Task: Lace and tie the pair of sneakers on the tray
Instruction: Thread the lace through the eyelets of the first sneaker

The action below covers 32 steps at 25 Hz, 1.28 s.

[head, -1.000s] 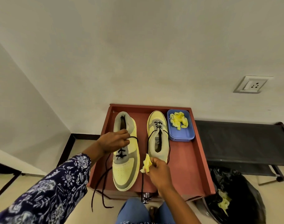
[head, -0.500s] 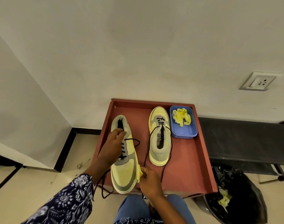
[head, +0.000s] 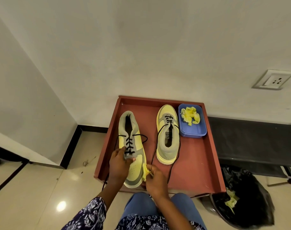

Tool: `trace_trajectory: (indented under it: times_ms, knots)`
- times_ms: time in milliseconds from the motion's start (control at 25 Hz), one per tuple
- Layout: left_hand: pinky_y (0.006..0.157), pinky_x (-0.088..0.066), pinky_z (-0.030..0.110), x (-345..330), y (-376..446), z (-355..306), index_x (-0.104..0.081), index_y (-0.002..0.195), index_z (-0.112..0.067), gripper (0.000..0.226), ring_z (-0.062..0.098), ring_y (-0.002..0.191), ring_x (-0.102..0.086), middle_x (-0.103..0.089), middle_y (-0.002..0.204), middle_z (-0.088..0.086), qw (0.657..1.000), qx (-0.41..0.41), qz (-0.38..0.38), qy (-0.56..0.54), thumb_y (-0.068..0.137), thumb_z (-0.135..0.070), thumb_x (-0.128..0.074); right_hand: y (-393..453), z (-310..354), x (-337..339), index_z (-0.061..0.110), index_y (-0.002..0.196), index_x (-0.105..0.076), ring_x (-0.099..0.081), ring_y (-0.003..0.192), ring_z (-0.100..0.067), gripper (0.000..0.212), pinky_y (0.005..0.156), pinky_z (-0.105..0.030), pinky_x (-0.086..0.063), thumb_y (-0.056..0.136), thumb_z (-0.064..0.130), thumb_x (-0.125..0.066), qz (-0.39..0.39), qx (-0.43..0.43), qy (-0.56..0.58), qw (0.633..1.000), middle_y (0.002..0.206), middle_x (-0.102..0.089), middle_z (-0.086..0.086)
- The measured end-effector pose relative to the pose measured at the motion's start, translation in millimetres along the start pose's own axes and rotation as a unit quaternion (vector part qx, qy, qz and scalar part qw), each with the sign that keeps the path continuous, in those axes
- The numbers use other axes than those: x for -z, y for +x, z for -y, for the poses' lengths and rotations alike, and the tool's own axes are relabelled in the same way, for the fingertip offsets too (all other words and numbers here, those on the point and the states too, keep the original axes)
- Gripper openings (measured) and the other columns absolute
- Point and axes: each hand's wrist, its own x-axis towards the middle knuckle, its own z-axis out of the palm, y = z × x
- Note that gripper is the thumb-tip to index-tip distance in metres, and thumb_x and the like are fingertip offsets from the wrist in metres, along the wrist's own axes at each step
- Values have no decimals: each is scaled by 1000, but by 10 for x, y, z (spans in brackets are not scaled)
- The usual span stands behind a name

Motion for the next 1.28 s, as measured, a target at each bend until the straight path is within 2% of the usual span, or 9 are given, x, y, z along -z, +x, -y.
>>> trace_trajectory:
  times_ms: [120,360,520,680,840,1080,1280]
  knots:
    - [101,-38,29,-5,82,-60,-41,137,-5,62,25,121,-46,-44,134,13,1000,-6,3,-1,83,-21,-68,-16,16,-23,9,125,-56,-57,114,-15,39,99,-23,-45,89,-2,-47,18,8,-19,1000,121,-61,0]
    - [94,-42,29,-10,231,-167,-49,128,-5,54,26,113,-51,-48,124,13,999,-5,24,39,79,-16,-71,-13,-49,-140,11,128,-54,-57,111,-22,40,97,-33,-49,90,3,-52,9,20,-54,998,122,-52,-8]
    - [91,-44,33,-21,242,-168,-52,119,-7,46,27,110,-53,-51,121,11,998,-1,23,51,77,-14,-72,13,-30,-165,8,125,-56,-58,106,-21,35,94,-21,-46,91,2,-50,-35,5,-50,998,119,-56,-10]
    - [90,-43,31,1,262,-164,-53,119,-8,49,27,109,-54,-51,120,10,998,1,28,53,76,-15,-74,206,41,-126,6,122,-59,-59,103,-23,31,88,-18,-42,92,4,-48,-51,-6,-59,997,117,-61,-13]
    - [86,-37,21,35,272,-140,-52,125,-6,56,24,109,-53,-50,122,11,999,-3,34,42,75,-15,-75,462,146,-55,2,119,-60,-57,114,-27,33,96,-23,-39,88,-3,-49,-42,24,-95,994,123,-61,-15]
    - [94,-41,26,59,295,-132,-51,126,-6,58,22,110,-52,-49,122,10,998,-6,39,47,75,-19,-75,828,391,-18,5,119,-62,-56,117,-29,39,96,-24,-39,87,-4,-42,-42,78,-177,980,125,-61,-11]
    - [94,-41,26,75,295,-142,-52,125,-6,55,22,110,-51,-49,122,10,998,-2,44,42,76,-19,-74,935,439,3,8,121,-60,-54,119,-29,40,98,-24,-39,87,-5,-43,-29,96,-190,977,128,-60,-11]
